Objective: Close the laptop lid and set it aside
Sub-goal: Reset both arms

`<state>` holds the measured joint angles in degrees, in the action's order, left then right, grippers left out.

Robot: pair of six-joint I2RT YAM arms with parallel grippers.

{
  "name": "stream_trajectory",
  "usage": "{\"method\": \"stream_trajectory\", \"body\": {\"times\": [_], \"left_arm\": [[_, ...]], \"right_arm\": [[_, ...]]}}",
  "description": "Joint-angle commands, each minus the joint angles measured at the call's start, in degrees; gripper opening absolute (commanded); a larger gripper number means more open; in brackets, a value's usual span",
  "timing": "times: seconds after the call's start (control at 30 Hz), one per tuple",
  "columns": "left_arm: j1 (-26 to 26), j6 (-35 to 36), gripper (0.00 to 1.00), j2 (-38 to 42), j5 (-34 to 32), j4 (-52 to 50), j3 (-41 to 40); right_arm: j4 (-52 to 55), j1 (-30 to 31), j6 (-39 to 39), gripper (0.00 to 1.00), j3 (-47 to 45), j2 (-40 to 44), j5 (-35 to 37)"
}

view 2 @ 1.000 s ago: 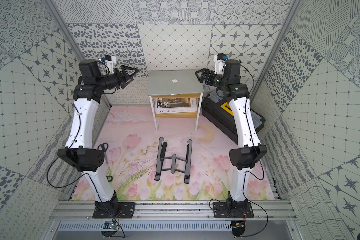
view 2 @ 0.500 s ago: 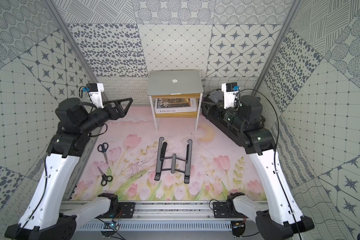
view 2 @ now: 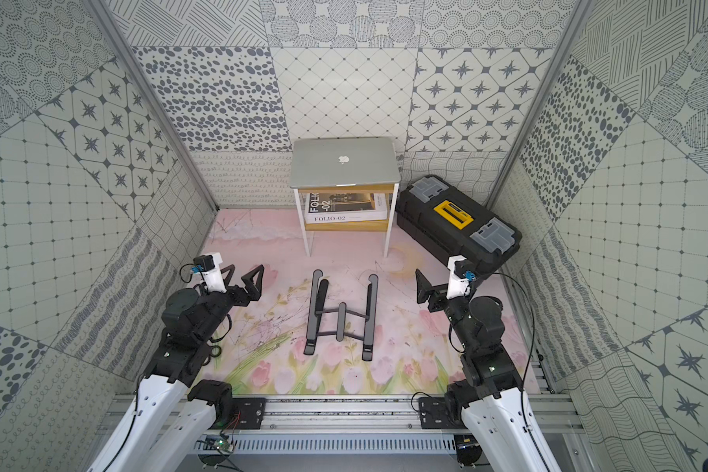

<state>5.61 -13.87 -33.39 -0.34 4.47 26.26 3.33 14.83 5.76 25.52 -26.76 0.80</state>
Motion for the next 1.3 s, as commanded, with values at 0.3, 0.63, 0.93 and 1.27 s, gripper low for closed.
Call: {"method": "stream_trajectory", "body": {"times": [0.3,0.63,0.93,1.27], "left_arm": [[0.35,5.79,0.99,-15.06,-15.18,28.55,-13.09],[-2.97,7.46,0.99,-31.98,-14.9,35.26,-11.15],[-8.61,3.39,0.99,-45.41,-3.04,48.09,-10.72],[-8.65,5.36,0.99,-56.95,2.58,61.79,-12.21]], "right_arm": [[-32.47,0.11,-4.92,0.97,-16.83,-13.11,13.0],[-43.38,-5.71,-4.94,0.97,-16.21,-29.68,11.28],[-57.89,-13.23,-0.54,0.97,-15.17,-44.55,5.63],[-79.06,-17.64,0.8,0.97,-15.54,-63.12,-4.44]]}}
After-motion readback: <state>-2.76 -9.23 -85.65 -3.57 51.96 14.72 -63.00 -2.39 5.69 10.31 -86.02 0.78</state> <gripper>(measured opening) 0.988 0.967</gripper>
